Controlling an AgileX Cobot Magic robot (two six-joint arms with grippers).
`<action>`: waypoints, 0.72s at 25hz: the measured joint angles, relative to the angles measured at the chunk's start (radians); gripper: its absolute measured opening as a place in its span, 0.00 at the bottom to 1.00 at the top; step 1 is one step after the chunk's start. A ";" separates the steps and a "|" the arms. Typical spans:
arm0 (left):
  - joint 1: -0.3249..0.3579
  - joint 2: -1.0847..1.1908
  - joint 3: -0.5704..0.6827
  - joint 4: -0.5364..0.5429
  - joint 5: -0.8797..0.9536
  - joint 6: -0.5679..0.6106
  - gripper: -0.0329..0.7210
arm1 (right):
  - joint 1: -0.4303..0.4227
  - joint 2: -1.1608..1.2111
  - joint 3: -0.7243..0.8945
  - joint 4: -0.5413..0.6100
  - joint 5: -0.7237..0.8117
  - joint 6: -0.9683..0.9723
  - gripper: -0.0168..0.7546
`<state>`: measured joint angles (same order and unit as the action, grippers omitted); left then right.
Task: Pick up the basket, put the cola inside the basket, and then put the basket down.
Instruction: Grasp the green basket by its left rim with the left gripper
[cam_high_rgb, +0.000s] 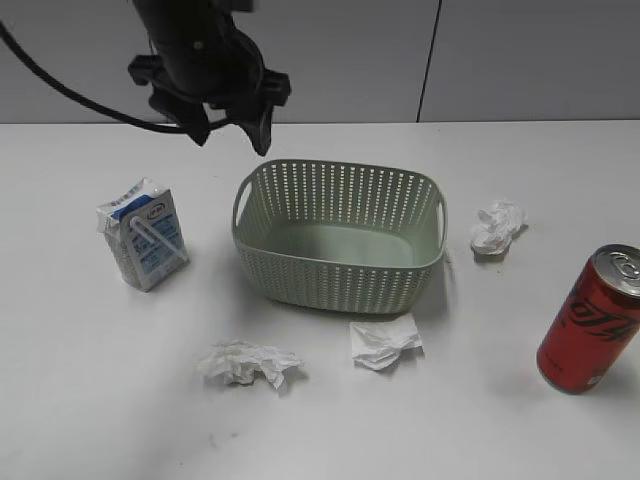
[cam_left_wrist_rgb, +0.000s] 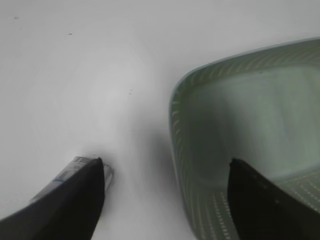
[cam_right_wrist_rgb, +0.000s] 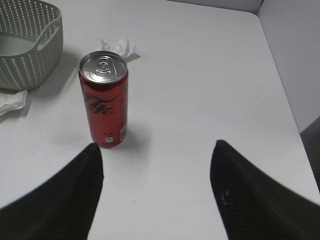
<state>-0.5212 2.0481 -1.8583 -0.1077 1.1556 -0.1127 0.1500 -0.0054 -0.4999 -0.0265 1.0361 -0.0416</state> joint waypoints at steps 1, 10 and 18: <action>-0.002 0.023 -0.015 0.000 0.005 -0.010 0.82 | 0.000 0.000 0.000 0.000 0.000 0.000 0.68; -0.003 0.153 -0.042 0.001 0.012 -0.030 0.82 | 0.000 0.000 0.000 0.000 0.000 0.000 0.68; -0.003 0.217 -0.042 -0.022 0.009 -0.031 0.82 | 0.000 0.000 0.000 0.000 0.000 0.000 0.68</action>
<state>-0.5242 2.2653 -1.9004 -0.1294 1.1643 -0.1437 0.1500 -0.0054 -0.4999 -0.0265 1.0361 -0.0416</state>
